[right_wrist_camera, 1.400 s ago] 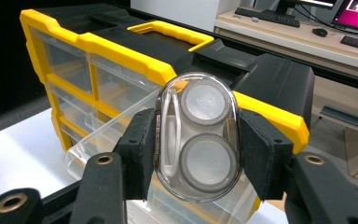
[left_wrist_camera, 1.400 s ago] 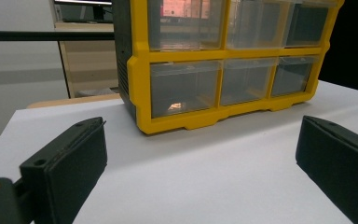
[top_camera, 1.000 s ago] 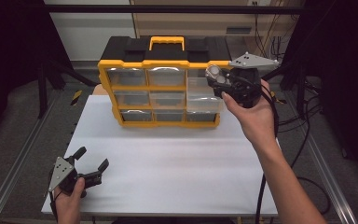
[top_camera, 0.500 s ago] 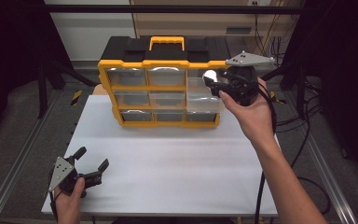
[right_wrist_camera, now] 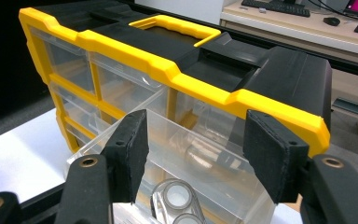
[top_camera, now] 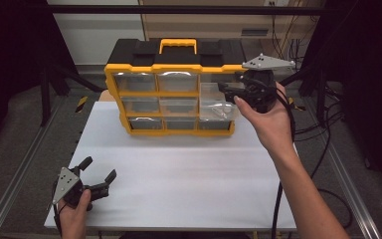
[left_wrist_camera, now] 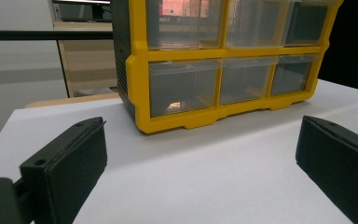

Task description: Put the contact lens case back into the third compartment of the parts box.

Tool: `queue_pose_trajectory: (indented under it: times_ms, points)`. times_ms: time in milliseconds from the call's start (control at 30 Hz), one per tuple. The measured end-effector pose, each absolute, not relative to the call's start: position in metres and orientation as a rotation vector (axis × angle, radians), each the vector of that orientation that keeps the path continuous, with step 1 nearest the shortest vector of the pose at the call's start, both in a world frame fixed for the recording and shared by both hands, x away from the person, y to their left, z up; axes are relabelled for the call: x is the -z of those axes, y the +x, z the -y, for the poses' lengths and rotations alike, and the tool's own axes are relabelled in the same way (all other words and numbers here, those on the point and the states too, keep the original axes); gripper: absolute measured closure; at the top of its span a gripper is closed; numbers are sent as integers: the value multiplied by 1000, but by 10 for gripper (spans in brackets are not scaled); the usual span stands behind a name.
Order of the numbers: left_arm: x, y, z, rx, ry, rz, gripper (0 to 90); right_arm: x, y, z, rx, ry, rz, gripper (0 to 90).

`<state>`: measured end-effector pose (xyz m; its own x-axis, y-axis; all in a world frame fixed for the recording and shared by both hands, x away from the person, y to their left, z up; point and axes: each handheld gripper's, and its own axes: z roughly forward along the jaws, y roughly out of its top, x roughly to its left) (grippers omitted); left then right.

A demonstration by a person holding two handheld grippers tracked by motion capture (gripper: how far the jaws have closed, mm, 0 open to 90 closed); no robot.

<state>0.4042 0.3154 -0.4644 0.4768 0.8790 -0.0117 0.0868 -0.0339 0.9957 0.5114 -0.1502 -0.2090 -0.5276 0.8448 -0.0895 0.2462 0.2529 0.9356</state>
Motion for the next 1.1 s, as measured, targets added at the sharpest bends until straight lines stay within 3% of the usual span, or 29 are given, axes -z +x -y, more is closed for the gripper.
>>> queue_pose_trajectory:
  times_ms: [167,500,800,1100]
  points:
    - [464,404,-315,-796,1477,-890,16,209,511,149,-1279,991,-1928,391]
    - [464,404,-316,-797,1471,-892,16,210,511,150,-1317,1000,-1887,279]
    - [464,404,-316,-796,1470,-893,16,213,509,153,-1361,990,-1772,117]
    - [464,405,-316,-795,1471,-896,15,216,505,159,-1398,966,-1745,70]
